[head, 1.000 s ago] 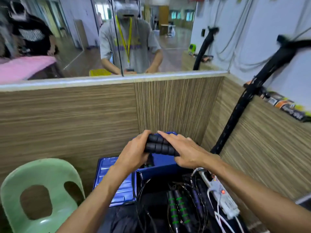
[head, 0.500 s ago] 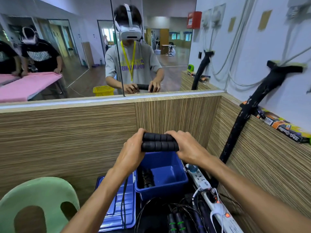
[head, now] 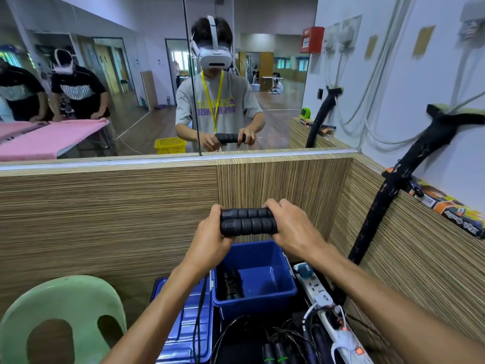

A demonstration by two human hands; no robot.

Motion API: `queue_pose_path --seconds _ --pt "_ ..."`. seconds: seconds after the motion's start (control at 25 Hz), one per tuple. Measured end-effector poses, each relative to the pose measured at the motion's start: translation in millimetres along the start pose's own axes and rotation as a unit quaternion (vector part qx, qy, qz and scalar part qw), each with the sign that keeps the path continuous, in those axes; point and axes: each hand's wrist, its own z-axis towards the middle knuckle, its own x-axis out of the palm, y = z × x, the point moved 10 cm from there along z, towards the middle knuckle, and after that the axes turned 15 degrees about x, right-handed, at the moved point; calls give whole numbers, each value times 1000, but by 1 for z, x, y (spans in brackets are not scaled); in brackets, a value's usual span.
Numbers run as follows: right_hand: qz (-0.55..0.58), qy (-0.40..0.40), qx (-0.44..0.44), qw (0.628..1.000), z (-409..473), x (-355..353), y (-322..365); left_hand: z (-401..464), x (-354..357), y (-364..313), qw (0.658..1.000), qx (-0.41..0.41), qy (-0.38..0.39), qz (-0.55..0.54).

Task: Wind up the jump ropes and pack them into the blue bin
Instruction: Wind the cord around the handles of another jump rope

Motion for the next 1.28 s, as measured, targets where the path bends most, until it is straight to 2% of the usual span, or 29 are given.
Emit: queue_pose_path --seconds 0.08,0.16,0.24,0.32,0.44,0.56,0.68,0.84,1.0,1.16,1.28 --pt "-27 -5 -5 1000 0 -2 3 -4 2 5 997 -16 -29 -75" --pt "-21 3 9 1000 2 -3 0 -16 -2 10 987 -37 -101 -121" --pt "14 14 46 999 8 -7 -8 -35 -6 7 981 -32 -170 -92" --pt "48 29 76 996 17 -11 -16 -53 4 6 979 -29 -191 -57" --pt "90 46 93 991 23 -15 -11 -58 42 8 991 -56 -121 -26" --pt "99 70 93 988 22 -11 5 -42 75 -4 994 -65 -44 -71" --pt "104 85 94 987 24 -9 11 -22 90 -18 995 -42 4 -91" --pt "91 103 100 985 24 -5 8 -11 100 -32 983 -35 46 -175" --pt "100 114 84 985 19 0 10 -9 100 -39 986 12 86 -143" --pt "130 123 50 983 12 -7 17 -22 116 -12 966 -41 165 -195" --pt "107 194 7 975 -12 -4 26 -28 106 4 947 -94 200 -231"
